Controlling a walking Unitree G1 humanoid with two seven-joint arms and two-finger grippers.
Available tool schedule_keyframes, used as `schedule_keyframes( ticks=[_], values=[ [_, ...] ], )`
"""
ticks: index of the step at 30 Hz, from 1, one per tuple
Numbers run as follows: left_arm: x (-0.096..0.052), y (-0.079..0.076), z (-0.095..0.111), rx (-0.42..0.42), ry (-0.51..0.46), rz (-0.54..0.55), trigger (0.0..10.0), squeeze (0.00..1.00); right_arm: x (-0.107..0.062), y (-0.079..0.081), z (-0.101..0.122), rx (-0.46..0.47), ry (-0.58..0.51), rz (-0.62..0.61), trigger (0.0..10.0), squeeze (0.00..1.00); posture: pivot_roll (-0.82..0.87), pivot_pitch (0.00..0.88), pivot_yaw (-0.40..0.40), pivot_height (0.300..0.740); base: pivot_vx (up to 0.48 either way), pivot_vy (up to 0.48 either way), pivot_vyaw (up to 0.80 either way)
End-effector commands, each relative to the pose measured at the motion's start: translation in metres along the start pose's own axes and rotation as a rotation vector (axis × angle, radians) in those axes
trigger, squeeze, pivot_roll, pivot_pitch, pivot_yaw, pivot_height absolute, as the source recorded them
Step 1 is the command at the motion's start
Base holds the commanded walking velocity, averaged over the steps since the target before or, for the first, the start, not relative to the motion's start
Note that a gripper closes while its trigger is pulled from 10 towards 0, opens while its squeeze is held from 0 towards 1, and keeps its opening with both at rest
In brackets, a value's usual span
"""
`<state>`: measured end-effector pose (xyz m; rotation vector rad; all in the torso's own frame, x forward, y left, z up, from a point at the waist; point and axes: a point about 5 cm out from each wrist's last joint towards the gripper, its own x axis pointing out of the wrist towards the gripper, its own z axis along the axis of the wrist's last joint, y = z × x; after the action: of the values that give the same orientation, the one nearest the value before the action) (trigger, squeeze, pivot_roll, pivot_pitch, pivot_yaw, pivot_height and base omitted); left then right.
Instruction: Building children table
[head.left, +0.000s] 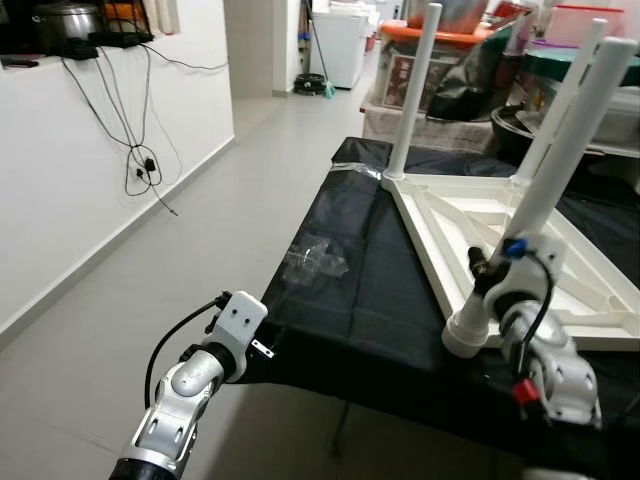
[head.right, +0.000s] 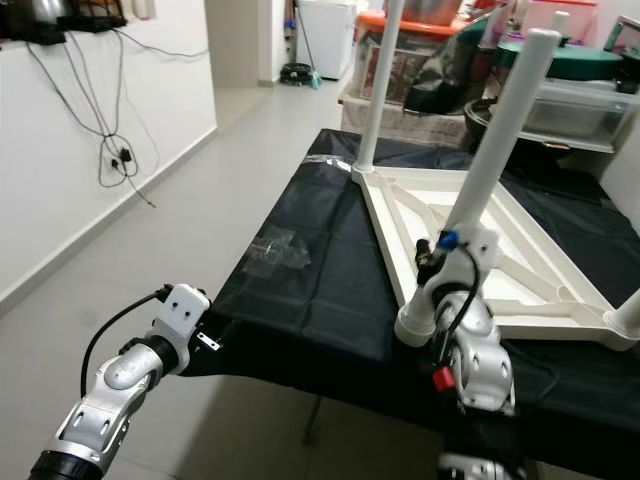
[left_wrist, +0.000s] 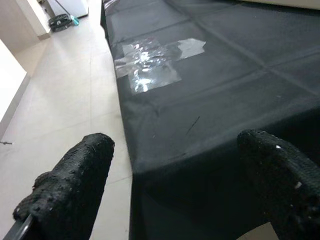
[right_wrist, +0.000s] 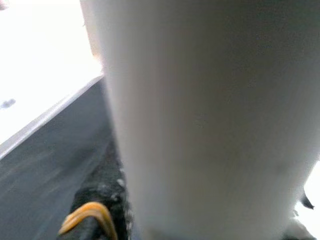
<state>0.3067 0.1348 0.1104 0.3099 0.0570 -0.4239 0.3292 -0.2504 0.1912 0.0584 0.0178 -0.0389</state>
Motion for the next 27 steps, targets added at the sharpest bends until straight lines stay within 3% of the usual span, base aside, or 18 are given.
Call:
schedule_keyframes(
  ticks=[1,2,4,5,6,7,8,9,10,11,14,17,18,20,21,22,23,27],
  values=[
    [-0.001,-0.003,-0.005,-0.01,0.013,-0.008,10.0,0.0,-0.001,0.004,-0.004,-0.019,0.019,0.154,10.0,0.0,0.09,0.0,-0.092,0.74,0.0,0.0,0.0],
    [-0.001,-0.004,-0.005,-0.009,0.013,-0.01,10.0,0.0,-0.004,0.004,-0.006,-0.074,0.044,0.28,9.0,0.0,0.09,0.0,-0.092,0.74,0.0,0.0,0.0],
    [-0.001,-0.004,-0.005,-0.009,0.013,-0.01,10.0,0.0,-0.004,0.004,-0.006,-0.074,0.044,0.28,9.0,0.0,0.09,0.0,-0.092,0.74,0.0,0.0,0.0],
    [-0.001,-0.004,-0.005,-0.008,0.012,-0.012,10.0,0.0,-0.008,0.005,-0.012,-0.111,0.083,0.362,3.8,0.0,0.08,0.0,-0.096,0.74,0.0,0.0,0.0],
    [-0.001,-0.004,-0.005,-0.008,0.012,-0.012,10.0,0.0,-0.008,0.005,-0.012,-0.111,0.083,0.362,3.8,0.0,0.08,0.0,-0.096,0.74,0.0,0.0,0.0],
    [0.0,-0.005,-0.004,-0.008,0.01,-0.01,10.0,0.0,-0.007,0.002,-0.024,-0.132,0.146,0.335,0.0,0.0,0.08,0.0,-0.105,0.74,0.0,0.0,0.0],
    [-0.001,-0.005,-0.004,-0.011,0.01,-0.008,10.0,0.0,-0.002,-0.008,-0.036,-0.123,0.193,0.117,0.0,0.0,0.07,0.0,-0.101,0.74,0.0,0.0,0.0],
    [-0.001,-0.005,-0.004,-0.011,0.01,-0.008,10.0,0.0,-0.002,-0.008,-0.036,-0.123,0.193,0.117,0.0,0.0,0.07,0.0,-0.101,0.74,0.0,0.0,0.0],
    [-0.001,-0.005,-0.005,-0.013,0.011,-0.006,10.0,0.0,0.0,-0.016,-0.044,-0.116,0.226,-0.046,0.0,0.0,0.07,0.0,-0.101,0.74,0.0,0.0,0.0],
    [-0.004,-0.007,-0.008,-0.015,0.017,-0.011,10.0,0.0,-0.012,-0.02,-0.056,-0.021,0.202,-0.464,0.0,0.0,0.05,0.0,-0.093,0.74,0.0,0.0,0.0],
    [-0.004,-0.008,-0.009,-0.015,0.02,-0.015,10.0,0.0,-0.027,-0.006,-0.061,0.032,0.175,-0.616,0.0,0.0,0.05,0.0,-0.09,0.74,0.0,0.0,0.0],
    [-0.003,-0.008,-0.009,-0.015,0.02,-0.015,10.0,0.0,-0.03,0.008,-0.061,0.024,0.179,-0.604,0.0,0.0,0.05,0.0,-0.089,0.74,0.0,0.0,0.0],
    [-0.002,-0.008,-0.008,-0.014,0.018,-0.017,10.0,0.0,-0.028,0.028,-0.058,0.015,0.162,-0.498,10.0,0.0,0.05,0.0,-0.085,0.74,0.0,0.0,0.0],
    [-0.001,-0.008,-0.007,-0.013,0.016,-0.019,10.0,0.0,-0.024,0.048,-0.054,-0.005,0.131,-0.319,10.0,0.0,0.04,0.0,-0.082,0.74,0.0,0.0,0.0],
    [0.0,-0.008,-0.006,-0.012,0.015,-0.02,10.0,0.0,-0.024,0.047,-0.052,0.007,0.108,-0.282,10.0,0.0,0.04,0.0,-0.084,0.74,0.0,0.0,0.0],
    [0.0,-0.007,-0.006,-0.012,0.015,-0.019,10.0,0.0,-0.022,0.041,-0.05,0.011,0.09,-0.265,10.0,0.82,0.04,0.0,-0.084,0.74,0.0,0.0,0.0],
    [0.001,-0.007,-0.006,-0.011,0.014,-0.019,10.0,0.0,-0.019,0.034,-0.047,0.007,0.078,-0.254,10.0,1.0,0.04,0.0,-0.088,0.74,0.0,0.0,0.0],
    [0.0,-0.006,-0.006,-0.013,0.014,-0.013,10.0,0.0,-0.012,0.019,-0.039,-0.014,0.071,-0.24,10.0,1.0,0.05,0.0,-0.091,0.74,0.0,0.0,0.0]
  ],
)
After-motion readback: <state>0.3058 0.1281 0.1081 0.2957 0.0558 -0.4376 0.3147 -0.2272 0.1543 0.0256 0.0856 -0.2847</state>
